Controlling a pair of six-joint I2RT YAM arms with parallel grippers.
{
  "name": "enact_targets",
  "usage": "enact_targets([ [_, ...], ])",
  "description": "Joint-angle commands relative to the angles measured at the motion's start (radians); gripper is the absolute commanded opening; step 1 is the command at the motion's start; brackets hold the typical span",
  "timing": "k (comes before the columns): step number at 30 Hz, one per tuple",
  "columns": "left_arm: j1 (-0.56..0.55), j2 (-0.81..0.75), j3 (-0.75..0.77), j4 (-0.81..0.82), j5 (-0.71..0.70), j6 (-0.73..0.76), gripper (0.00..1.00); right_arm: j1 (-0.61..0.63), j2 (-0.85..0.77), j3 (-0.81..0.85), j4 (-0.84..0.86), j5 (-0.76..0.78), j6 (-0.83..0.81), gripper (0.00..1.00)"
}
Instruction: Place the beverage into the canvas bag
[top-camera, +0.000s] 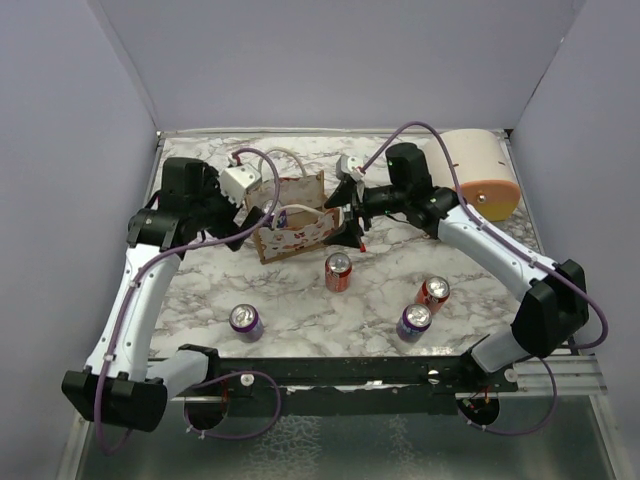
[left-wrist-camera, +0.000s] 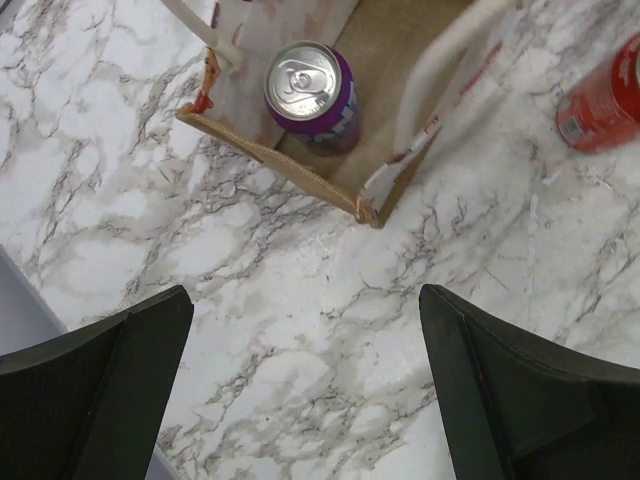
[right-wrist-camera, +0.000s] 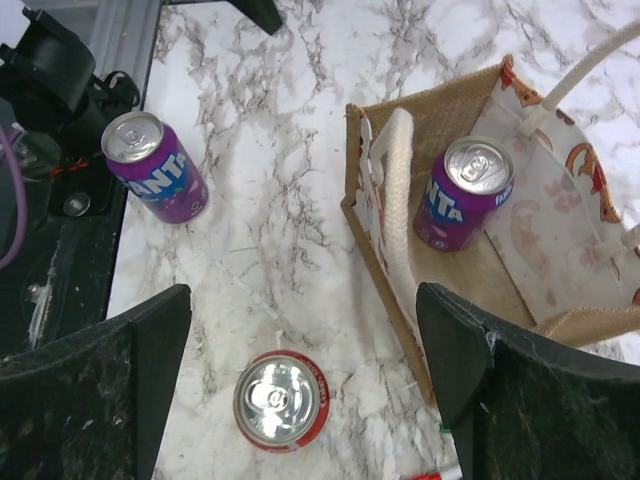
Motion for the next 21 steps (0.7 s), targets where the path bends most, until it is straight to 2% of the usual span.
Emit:
enact_targets([
  [1,-0.001,-0.104,-0.05,-0.12,0.107,0.128,0.99,0.004,-0.062,0.049,-0.137,0.077,0.004,0.95],
  [6,-0.001,-0.17,-0.094,-0.289,0.22,0.229,0.97,0.004,-0.104,0.057,-0.279,0.158,-0.052,0.96],
  [12,-0.002,-0.189,-0.168,-0.471,0.216,0.395,0.96,0.004,-0.208,-0.036,-0.342,0.249,-0.113,0.96],
  [21,-0.007,-0.217,-0.269,-0.568,0.166,0.528,0.96,0.003,-0.322,-0.156,-0.348,0.402,-0.134,0.97],
])
